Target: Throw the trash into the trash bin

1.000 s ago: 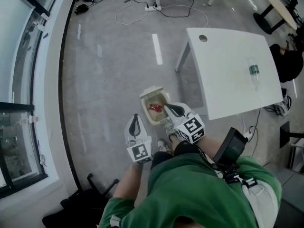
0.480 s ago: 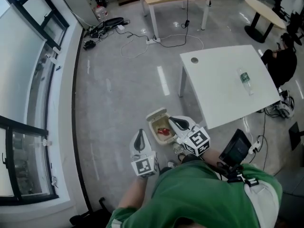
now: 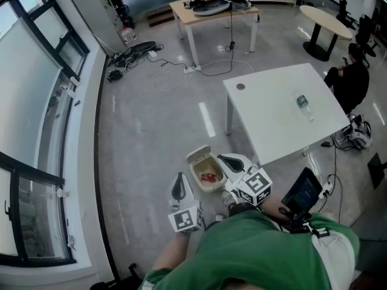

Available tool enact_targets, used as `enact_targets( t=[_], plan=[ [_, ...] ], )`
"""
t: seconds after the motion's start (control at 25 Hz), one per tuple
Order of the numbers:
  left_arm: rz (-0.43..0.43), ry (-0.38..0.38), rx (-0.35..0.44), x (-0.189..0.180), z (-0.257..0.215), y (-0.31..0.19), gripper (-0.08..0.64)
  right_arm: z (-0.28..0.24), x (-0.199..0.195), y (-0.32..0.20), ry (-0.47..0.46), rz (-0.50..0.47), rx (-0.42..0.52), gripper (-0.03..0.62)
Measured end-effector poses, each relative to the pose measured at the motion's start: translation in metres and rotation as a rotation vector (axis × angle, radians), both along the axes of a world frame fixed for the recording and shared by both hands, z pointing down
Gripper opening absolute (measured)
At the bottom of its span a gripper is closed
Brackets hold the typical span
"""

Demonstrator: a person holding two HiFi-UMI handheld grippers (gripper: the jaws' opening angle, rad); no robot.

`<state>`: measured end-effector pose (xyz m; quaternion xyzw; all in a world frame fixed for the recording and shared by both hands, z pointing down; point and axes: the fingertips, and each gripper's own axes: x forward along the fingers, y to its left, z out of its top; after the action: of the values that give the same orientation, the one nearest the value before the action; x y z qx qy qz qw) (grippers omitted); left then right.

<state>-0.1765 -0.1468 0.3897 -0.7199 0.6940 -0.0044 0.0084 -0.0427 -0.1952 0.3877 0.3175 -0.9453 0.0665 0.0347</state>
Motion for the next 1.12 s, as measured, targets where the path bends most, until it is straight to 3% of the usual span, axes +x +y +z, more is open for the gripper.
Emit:
enact_targets(
  t=[0.68,1.12],
  plan=[
    [0.062,0.016,0.059,0.042,-0.036,0.028,0.005,-0.04,0.045,0.038,-0.011,0.003,0.071,0.004],
    [0.089,0.017,0.048,0.109,-0.044,0.019,0.005,-0.045,0.107,0.036,-0.049,0.03,0.054,0.003]
  ],
)
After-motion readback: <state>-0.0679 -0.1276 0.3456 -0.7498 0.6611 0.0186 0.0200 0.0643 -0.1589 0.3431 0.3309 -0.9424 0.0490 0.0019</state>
